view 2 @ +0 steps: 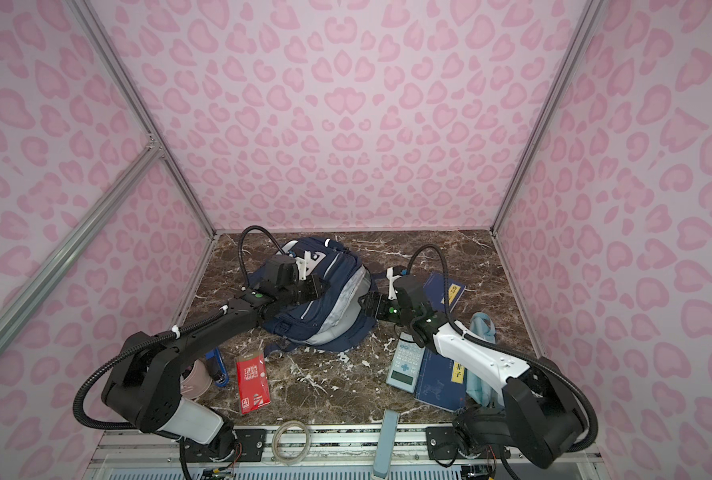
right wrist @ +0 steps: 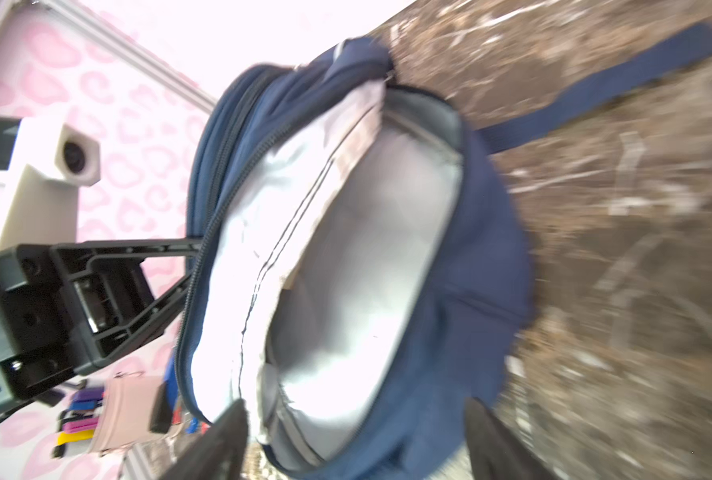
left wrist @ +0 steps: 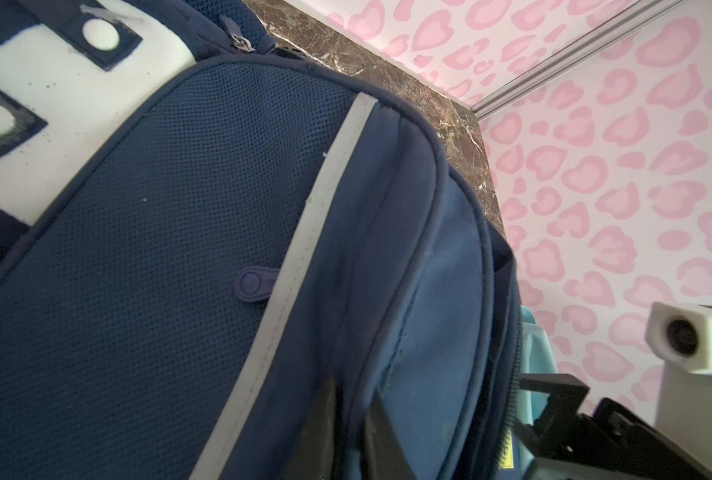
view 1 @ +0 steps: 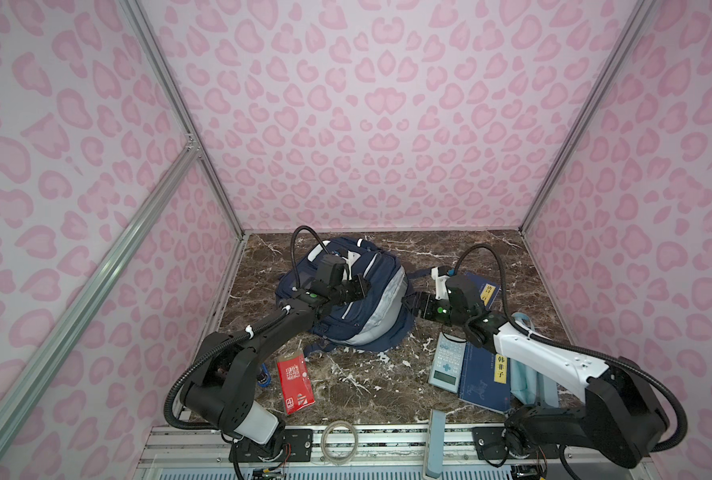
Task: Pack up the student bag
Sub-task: 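Reach both grippers to the second blue book farther from the robot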
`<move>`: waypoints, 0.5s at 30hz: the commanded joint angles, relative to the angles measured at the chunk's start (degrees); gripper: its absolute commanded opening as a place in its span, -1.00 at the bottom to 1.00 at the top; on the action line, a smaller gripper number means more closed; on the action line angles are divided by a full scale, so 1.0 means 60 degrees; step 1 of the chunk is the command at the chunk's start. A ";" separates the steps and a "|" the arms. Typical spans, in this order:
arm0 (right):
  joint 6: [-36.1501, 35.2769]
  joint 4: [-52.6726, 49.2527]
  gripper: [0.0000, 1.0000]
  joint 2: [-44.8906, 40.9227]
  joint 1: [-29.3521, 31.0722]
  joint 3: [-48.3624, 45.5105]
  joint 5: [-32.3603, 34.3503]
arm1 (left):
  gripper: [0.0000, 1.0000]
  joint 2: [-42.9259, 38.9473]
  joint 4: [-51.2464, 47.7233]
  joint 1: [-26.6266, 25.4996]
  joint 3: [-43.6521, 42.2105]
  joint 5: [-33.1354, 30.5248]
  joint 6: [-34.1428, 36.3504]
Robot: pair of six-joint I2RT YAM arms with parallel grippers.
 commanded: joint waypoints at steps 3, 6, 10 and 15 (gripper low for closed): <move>-0.0913 -0.2057 0.97 -0.1003 -0.1213 -0.0121 0.1313 | 0.44 -0.0107 -0.0249 -0.0706 0.0476 -0.1537 0.0335; -0.1428 -0.2751 0.97 -0.1142 -0.2645 -0.0047 0.1440 | 0.87 0.0209 -0.0303 -0.1439 0.1113 -0.1687 0.0791; -0.1949 -0.3029 0.97 -0.0561 -0.4611 0.0062 0.0272 | 0.89 0.1274 0.0654 -0.2022 0.1990 -0.0246 0.0733; -0.2284 -0.3266 0.91 0.0760 -0.5930 0.0597 0.0131 | 0.86 0.3310 0.0308 -0.2659 0.4023 0.0377 0.0908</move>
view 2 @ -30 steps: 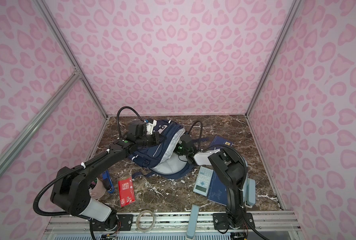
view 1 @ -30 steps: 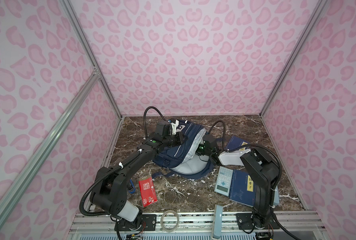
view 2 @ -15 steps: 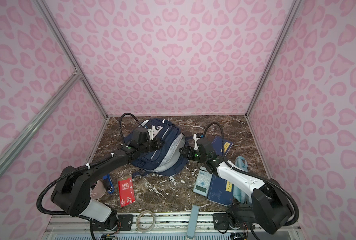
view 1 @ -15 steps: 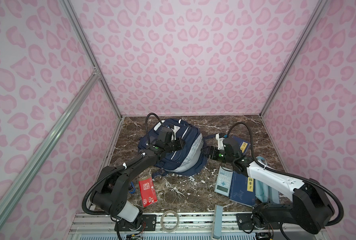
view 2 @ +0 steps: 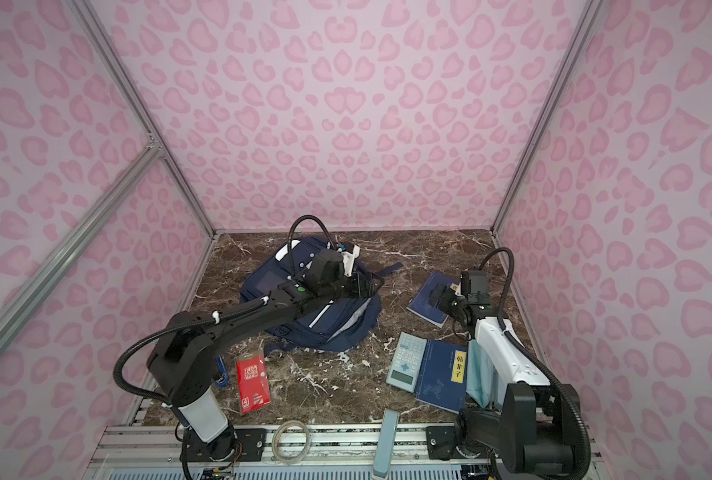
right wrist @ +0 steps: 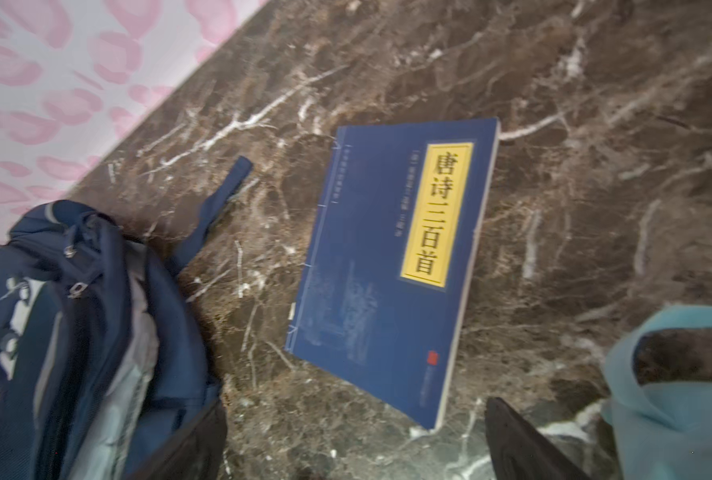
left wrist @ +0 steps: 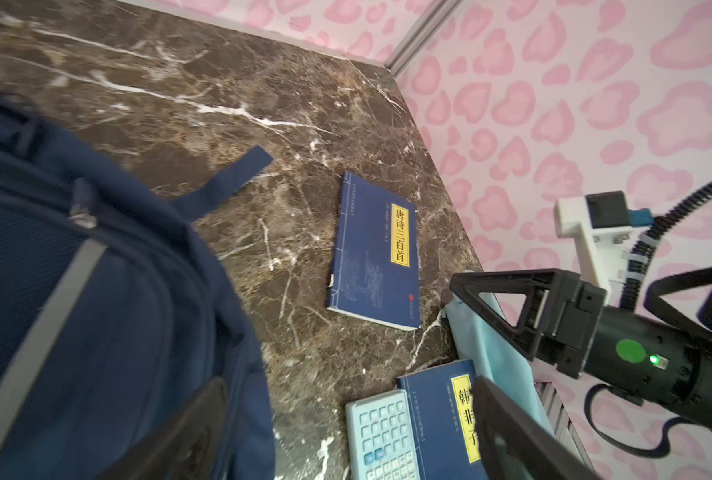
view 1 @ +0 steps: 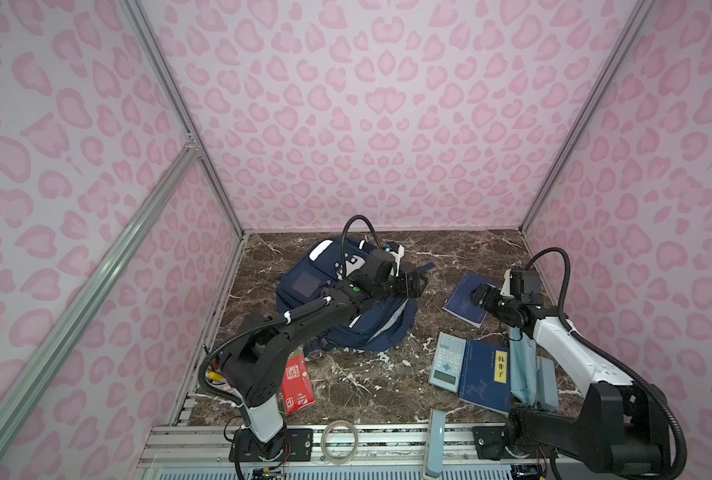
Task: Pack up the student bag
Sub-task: 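Reach both grippers to the second blue book farther from the robot, then grasp the blue book's edge with the right gripper and lift it upright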
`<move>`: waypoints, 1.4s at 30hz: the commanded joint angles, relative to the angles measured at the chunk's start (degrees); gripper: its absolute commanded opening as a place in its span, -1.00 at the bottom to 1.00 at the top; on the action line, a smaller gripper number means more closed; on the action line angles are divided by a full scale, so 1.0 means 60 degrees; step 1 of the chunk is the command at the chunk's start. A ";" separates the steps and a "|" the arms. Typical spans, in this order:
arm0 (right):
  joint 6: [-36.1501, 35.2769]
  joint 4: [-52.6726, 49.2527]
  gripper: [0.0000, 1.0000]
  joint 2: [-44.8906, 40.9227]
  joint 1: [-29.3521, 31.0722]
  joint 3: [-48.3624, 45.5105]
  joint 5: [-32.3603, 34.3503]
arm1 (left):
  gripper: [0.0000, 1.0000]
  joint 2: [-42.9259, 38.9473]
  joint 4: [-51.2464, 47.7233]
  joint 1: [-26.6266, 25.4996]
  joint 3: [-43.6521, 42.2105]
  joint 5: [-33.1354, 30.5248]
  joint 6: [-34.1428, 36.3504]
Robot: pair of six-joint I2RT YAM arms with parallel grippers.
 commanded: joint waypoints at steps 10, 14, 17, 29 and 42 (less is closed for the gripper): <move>0.0212 0.0471 0.46 0.3056 -0.0719 0.1212 0.0139 | 0.60 0.3424 -0.0215 -0.0646 0.2965 0.0844 0.0228; 0.0273 0.0585 0.40 0.3662 -0.0718 0.1541 0.0167 | 0.54 0.4508 -0.0205 -0.0649 0.3801 0.1141 0.0101; 0.0267 0.0578 0.34 0.3952 -0.0719 0.1689 0.0150 | 0.50 0.5033 -0.0204 -0.0652 0.4218 0.1465 -0.0051; -0.0022 0.0856 -0.22 0.4461 -0.0703 0.1587 0.0073 | 0.46 0.6349 -0.0348 -0.0688 0.5206 0.1800 -0.0480; -0.0205 0.1222 -1.00 0.3471 -0.0678 0.1162 -0.0683 | 0.46 0.5477 -0.0049 -0.0481 0.3992 0.1179 -0.0706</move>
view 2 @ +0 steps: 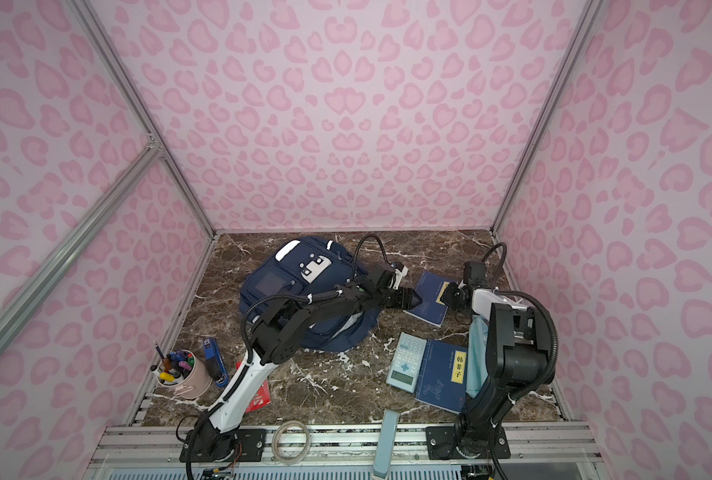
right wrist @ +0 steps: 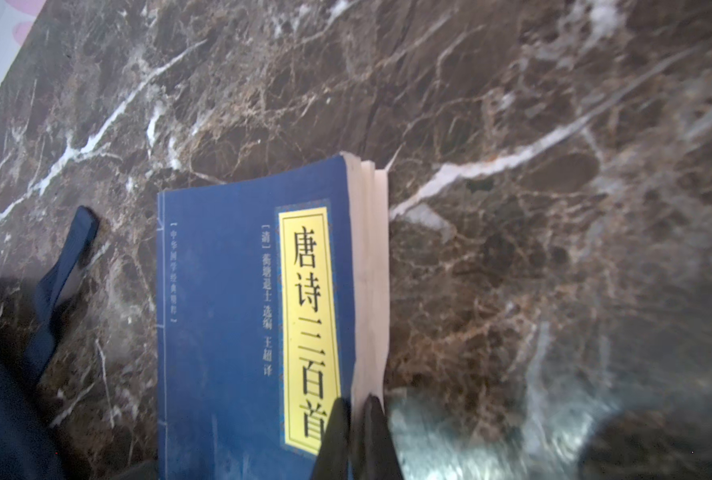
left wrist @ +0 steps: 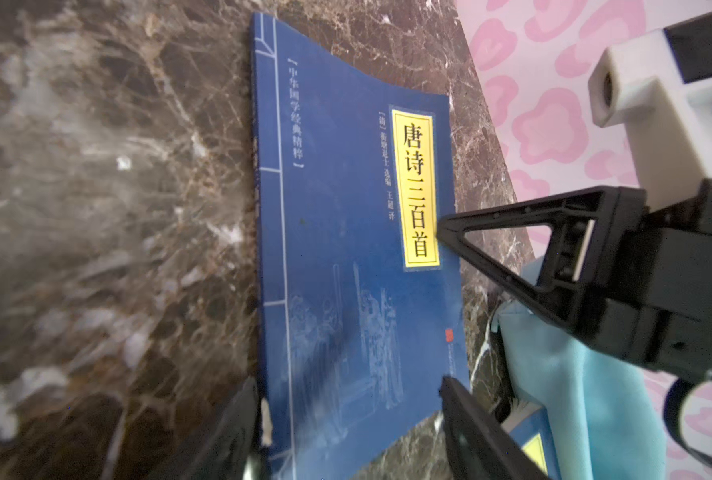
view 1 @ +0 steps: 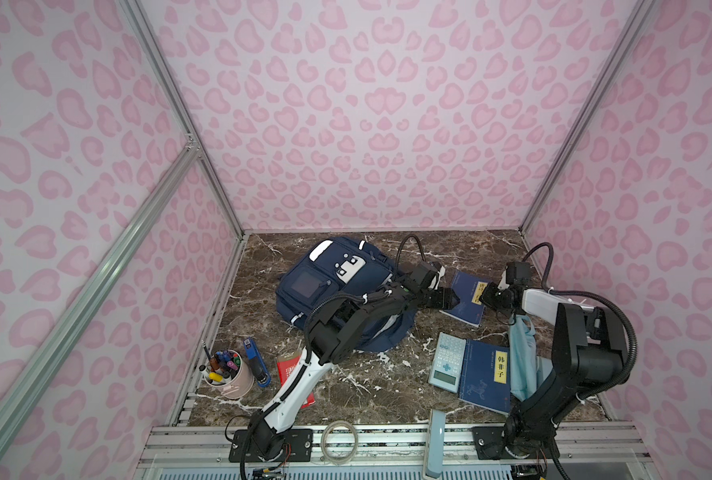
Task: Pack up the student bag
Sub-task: 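Grasp the blue book's edge with the right gripper and lift it upright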
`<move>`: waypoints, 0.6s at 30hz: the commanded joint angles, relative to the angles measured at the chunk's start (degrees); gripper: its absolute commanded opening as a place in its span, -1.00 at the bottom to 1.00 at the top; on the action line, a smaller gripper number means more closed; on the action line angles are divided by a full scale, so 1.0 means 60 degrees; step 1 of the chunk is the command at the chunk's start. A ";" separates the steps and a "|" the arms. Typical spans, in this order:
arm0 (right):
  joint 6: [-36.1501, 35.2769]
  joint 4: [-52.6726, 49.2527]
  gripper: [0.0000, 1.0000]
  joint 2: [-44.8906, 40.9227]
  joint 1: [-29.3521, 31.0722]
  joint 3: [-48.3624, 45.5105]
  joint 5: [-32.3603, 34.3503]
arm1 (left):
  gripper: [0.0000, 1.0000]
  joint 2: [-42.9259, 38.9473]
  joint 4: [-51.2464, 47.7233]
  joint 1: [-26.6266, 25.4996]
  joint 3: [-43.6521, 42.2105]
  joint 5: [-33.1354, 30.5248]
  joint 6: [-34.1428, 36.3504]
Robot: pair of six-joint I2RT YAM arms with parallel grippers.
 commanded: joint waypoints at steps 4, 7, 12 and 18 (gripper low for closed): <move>0.0076 0.0666 -1.00 -0.1012 -0.0102 -0.0509 -0.1593 | 0.49 -0.0300 0.0735 0.0344 -0.0872 -0.0009 -0.0599; 0.0353 0.1255 -1.00 -0.1480 -0.0157 -0.0798 -0.2576 | 0.54 -0.0253 0.1558 0.0420 -0.1206 0.0486 -0.0979; 0.1425 0.2823 -1.00 -0.1815 -0.0404 -0.1352 -0.4453 | 0.64 -0.0291 0.3203 0.0468 -0.1821 0.1090 -0.1675; 0.1789 0.3262 -1.00 -0.2350 -0.0474 -0.1597 -0.5162 | 0.67 -0.0526 0.4977 0.0497 -0.2538 0.1429 -0.2301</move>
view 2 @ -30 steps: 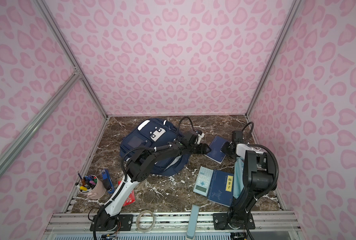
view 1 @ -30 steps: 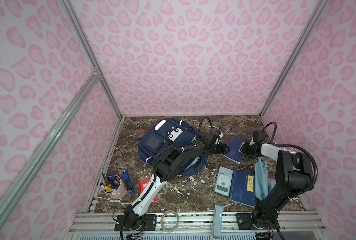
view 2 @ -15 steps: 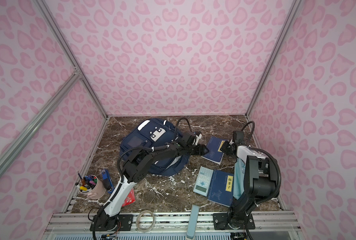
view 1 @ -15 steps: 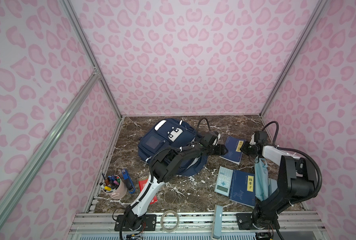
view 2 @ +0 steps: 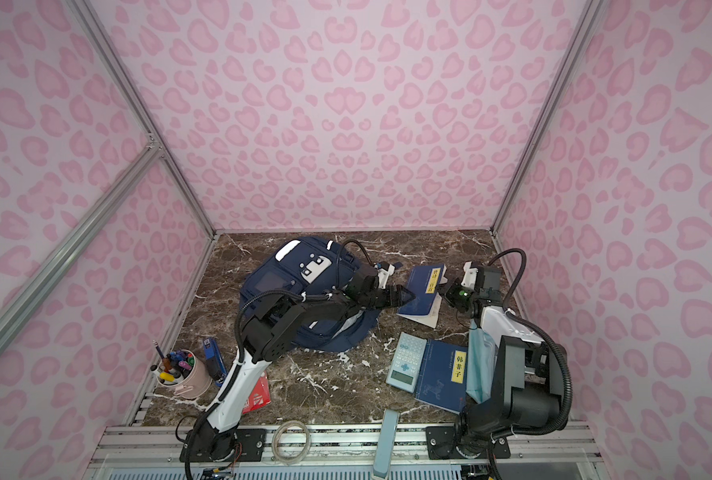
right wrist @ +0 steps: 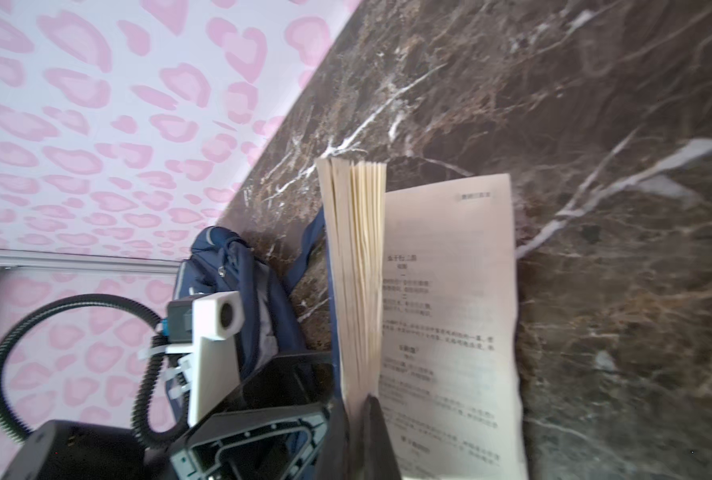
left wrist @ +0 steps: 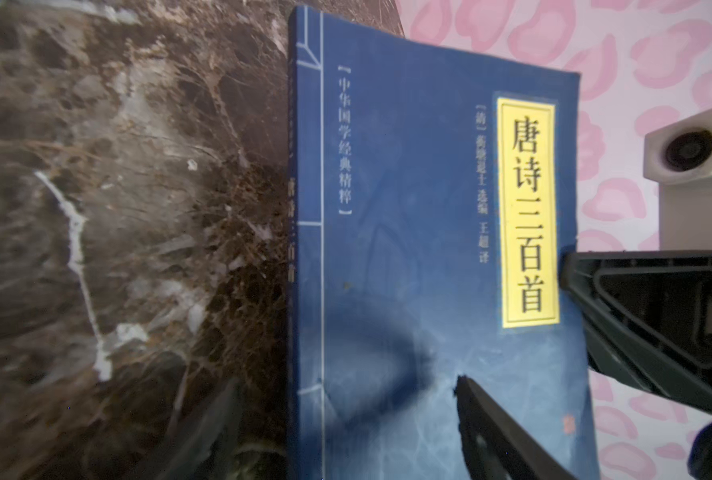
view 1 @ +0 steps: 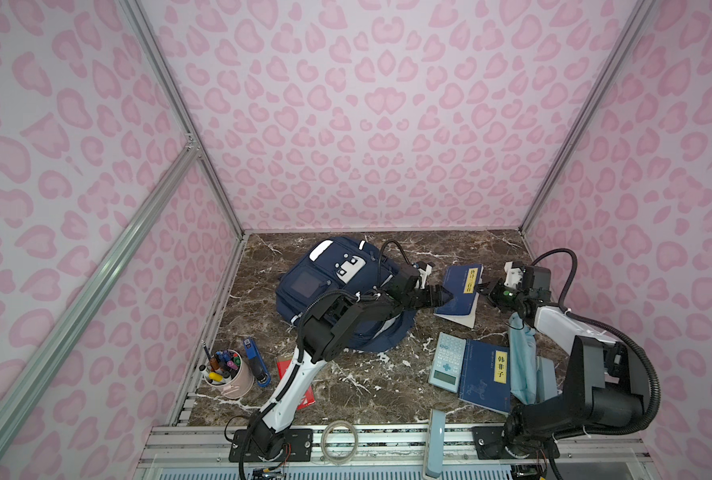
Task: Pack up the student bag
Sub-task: 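Grasp the blue book's edge with the right gripper and lift it upright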
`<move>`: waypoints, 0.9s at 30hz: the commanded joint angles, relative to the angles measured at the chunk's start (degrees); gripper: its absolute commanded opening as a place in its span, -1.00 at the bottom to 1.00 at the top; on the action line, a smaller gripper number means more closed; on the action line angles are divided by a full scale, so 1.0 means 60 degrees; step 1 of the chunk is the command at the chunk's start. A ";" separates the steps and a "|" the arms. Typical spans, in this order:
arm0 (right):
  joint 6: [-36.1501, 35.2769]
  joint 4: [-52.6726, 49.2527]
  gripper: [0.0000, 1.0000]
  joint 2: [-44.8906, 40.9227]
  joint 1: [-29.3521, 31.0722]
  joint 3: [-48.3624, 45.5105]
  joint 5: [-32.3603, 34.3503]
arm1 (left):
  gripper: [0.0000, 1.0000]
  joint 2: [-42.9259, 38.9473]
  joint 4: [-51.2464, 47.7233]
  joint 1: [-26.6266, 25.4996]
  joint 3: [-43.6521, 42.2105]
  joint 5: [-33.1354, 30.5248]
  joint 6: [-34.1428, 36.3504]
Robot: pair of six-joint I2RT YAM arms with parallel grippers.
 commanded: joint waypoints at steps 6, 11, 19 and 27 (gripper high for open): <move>0.0816 0.1594 -1.00 0.0063 -0.0036 -0.0488 -0.1642 | 0.37 -0.0305 0.3737 0.0080 -0.0698 0.1340 -0.1808; 0.0292 0.0978 -1.00 0.0138 -0.0057 -0.0421 -0.1498 | -0.45 -0.0879 0.3388 0.0086 -0.0923 0.1475 -0.1496; -0.0272 0.0832 0.95 -0.0554 0.0052 -0.0514 -0.1522 | -0.93 -0.3204 0.3046 0.0316 -0.2695 0.1229 -0.1372; 0.1305 0.4066 0.84 -0.1603 0.1540 -0.0954 -0.2639 | -0.93 -0.5849 0.3040 0.0385 -0.4127 0.1065 -0.1415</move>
